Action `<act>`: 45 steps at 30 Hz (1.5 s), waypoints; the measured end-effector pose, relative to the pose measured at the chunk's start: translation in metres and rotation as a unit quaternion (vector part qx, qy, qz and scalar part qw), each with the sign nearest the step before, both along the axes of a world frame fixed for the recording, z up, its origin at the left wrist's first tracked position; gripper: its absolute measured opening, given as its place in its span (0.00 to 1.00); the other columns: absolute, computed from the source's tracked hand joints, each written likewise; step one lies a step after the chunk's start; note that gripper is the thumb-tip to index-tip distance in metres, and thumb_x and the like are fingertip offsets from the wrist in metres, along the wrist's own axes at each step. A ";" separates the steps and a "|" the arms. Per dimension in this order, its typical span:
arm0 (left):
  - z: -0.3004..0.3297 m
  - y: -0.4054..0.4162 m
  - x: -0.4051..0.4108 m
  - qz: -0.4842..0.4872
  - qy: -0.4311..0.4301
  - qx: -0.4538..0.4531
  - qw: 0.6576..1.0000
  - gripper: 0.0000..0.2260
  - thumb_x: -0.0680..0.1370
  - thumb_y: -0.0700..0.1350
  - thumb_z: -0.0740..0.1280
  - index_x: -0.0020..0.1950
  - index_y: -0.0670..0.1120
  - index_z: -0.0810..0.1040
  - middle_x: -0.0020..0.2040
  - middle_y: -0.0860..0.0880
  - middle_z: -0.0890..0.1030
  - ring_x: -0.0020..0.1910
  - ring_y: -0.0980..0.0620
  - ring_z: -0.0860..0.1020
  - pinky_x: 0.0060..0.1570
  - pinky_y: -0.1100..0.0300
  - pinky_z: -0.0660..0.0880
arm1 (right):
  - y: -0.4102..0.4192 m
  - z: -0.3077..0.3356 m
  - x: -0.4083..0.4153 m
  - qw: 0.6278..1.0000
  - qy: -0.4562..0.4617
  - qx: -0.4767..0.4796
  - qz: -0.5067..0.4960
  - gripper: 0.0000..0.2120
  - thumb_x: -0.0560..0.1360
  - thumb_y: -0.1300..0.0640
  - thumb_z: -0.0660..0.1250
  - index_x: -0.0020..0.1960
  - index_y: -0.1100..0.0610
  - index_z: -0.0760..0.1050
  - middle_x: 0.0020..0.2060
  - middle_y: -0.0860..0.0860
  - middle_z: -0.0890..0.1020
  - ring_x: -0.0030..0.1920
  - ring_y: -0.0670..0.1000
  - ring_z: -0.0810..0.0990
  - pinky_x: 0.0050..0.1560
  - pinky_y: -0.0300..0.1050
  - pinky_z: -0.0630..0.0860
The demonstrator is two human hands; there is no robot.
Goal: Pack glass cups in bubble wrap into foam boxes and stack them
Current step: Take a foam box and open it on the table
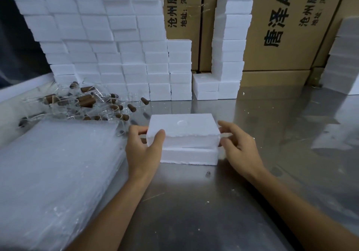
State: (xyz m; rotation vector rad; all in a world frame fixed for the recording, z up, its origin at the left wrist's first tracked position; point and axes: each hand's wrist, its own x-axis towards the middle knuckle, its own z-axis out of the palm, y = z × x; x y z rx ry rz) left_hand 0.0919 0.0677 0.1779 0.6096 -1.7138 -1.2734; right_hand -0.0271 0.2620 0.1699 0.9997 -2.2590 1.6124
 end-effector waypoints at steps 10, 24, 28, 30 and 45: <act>0.003 0.000 0.003 -0.084 -0.051 0.056 0.994 0.11 0.70 0.50 0.70 0.52 0.57 0.81 0.52 0.60 0.83 0.53 0.54 0.81 0.57 0.49 0.78 | 0.003 0.001 0.006 0.993 -0.113 0.029 0.012 0.17 0.81 0.45 0.62 0.70 0.43 0.72 0.58 0.39 0.82 0.50 0.42 0.82 0.47 0.37 0.77; -0.005 -0.007 -0.004 -0.029 -0.181 0.022 0.983 0.11 0.74 0.59 0.70 0.44 0.51 0.78 0.40 0.55 0.81 0.41 0.56 0.79 0.37 0.59 0.71 | -0.009 0.016 -0.003 0.974 -0.136 0.163 -0.084 0.28 0.77 0.36 0.62 0.31 0.53 0.58 0.21 0.44 0.63 0.28 0.49 0.64 0.32 0.45 0.61; -0.005 -0.008 -0.004 -0.009 -0.181 -0.009 0.983 0.14 0.73 0.57 0.72 0.44 0.47 0.75 0.40 0.52 0.79 0.38 0.54 0.77 0.35 0.58 0.70 | -0.007 0.012 -0.004 0.969 -0.161 0.145 -0.121 0.25 0.76 0.41 0.66 0.28 0.54 0.65 0.18 0.43 0.69 0.28 0.48 0.70 0.32 0.44 0.65; -0.004 -0.011 -0.003 0.003 -0.178 -0.020 0.984 0.15 0.73 0.57 0.73 0.44 0.48 0.73 0.39 0.52 0.78 0.37 0.53 0.77 0.35 0.57 0.70 | -0.008 0.012 -0.003 0.968 -0.159 0.155 -0.120 0.24 0.76 0.42 0.67 0.28 0.55 0.66 0.20 0.44 0.69 0.29 0.49 0.70 0.33 0.44 0.66; 0.002 -0.043 0.006 -0.072 -0.198 -0.016 0.978 0.14 0.71 0.57 0.76 0.54 0.59 0.80 0.45 0.55 0.77 0.42 0.60 0.77 0.37 0.68 0.68 | -0.026 0.009 0.015 0.974 -0.176 0.103 -0.102 0.11 0.73 0.48 0.68 0.53 0.49 0.74 0.36 0.46 0.82 0.38 0.48 0.82 0.43 0.51 0.82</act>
